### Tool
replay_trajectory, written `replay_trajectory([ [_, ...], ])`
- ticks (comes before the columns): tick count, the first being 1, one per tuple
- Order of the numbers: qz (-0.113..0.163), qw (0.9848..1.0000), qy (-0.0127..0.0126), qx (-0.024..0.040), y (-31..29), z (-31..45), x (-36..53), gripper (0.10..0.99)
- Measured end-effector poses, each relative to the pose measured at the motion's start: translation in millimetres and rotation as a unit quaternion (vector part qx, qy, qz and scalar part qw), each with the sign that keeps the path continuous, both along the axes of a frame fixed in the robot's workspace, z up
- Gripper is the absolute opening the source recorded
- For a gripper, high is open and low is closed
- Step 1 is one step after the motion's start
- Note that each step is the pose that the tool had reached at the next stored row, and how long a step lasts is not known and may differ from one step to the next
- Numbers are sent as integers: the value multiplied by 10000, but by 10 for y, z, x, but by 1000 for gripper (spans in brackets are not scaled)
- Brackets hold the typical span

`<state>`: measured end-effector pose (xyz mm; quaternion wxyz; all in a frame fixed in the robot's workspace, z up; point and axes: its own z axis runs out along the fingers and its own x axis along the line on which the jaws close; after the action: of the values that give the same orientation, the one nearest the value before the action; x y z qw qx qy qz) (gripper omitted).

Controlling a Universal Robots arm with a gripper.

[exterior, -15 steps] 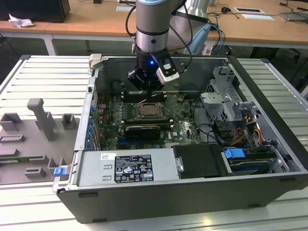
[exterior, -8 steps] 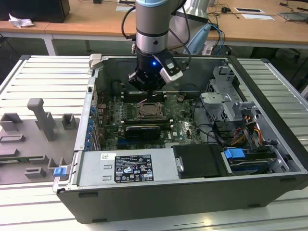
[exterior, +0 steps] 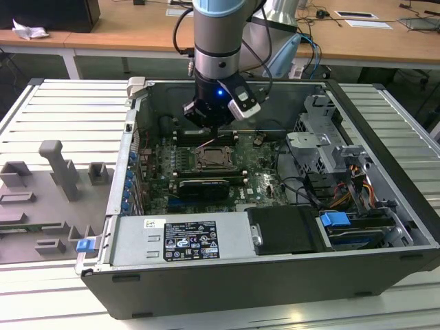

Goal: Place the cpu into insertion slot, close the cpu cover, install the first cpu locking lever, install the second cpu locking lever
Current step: 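Install the first cpu locking lever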

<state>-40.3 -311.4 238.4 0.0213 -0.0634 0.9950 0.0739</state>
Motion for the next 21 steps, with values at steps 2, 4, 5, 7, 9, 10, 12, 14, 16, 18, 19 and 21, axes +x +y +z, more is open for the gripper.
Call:
replay_trajectory([
  [2,0,10000,0,2,0,-26,0,106],
  [4,1,10000,0,16,0,-52,2,106],
  [5,1,10000,0,37,0,-66,4,106],
  [7,1,10000,1,93,2,-70,3,106],
  [9,-1,9999,0,144,8,-71,3,106],
  [10,-4,9999,0,146,14,-72,3,106],
  [12,-54,9999,0,146,28,-77,7,106],
  [14,-151,9998,-2,147,33,-83,10,106],
  [16,-255,9996,-3,145,35,-87,15,106],
  [18,-294,9995,-4,146,36,-89,17,106],
  [19,-294,9995,-4,146,36,-89,18,106],
  [21,-293,9995,-4,147,37,-91,21,106],
])
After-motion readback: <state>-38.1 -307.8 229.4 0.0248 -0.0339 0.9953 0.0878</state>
